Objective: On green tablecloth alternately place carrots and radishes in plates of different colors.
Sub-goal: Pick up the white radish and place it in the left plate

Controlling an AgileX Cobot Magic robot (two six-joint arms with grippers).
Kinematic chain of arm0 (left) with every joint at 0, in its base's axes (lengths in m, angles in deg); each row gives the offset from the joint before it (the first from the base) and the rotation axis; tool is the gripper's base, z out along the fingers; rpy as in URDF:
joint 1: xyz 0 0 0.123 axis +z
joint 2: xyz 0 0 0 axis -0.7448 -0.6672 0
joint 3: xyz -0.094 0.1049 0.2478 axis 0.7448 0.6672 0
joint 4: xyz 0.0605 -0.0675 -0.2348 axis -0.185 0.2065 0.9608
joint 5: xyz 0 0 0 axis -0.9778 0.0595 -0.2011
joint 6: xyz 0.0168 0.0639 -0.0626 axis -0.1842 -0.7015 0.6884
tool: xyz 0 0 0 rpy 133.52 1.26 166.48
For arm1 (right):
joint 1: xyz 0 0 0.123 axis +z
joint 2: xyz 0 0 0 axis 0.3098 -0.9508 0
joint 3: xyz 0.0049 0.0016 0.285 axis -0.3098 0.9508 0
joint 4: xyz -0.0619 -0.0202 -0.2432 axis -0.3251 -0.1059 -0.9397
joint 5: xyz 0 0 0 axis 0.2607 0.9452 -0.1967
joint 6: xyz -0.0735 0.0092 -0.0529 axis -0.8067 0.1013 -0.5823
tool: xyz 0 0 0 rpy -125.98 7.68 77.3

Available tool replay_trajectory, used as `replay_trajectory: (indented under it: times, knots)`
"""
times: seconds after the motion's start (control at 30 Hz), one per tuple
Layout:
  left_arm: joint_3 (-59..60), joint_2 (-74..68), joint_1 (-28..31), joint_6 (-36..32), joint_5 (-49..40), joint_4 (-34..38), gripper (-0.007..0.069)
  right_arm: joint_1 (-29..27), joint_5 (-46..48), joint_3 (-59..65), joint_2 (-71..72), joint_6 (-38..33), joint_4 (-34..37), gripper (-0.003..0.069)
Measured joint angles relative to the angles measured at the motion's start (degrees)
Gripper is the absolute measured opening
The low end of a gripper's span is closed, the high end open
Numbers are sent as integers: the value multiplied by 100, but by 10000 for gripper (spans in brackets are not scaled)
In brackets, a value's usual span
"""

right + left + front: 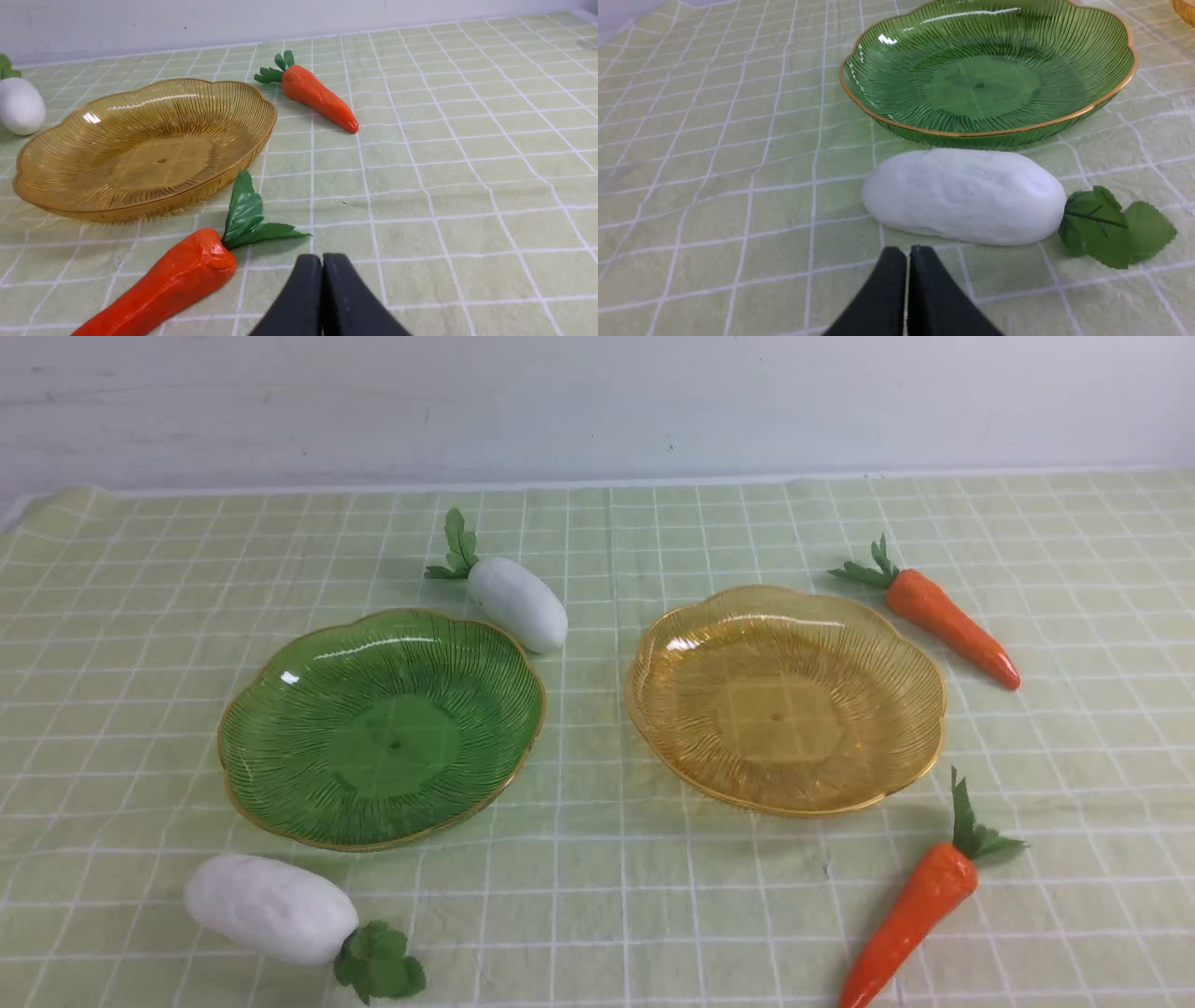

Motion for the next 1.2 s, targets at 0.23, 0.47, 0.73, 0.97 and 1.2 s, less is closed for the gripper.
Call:
replay_trajectory:
  times: [0.23,0.47,0.73,0.97,1.2]
  knots:
    - [0,0,0,0,0,0,-8,0,0,0,0,0,0,-14]
    - [0,0,0,80,107,44,-8,0,0,0,0,0,0,-14]
    - [21,0,0,1111,1562,2099,-8,0,0,0,0,0,0,-14]
    - [21,0,0,1221,3163,3032,-8,0,0,0,0,0,0,-14]
    - [-59,0,0,1466,5272,3232,-8,0,0,0,0,0,8,-14]
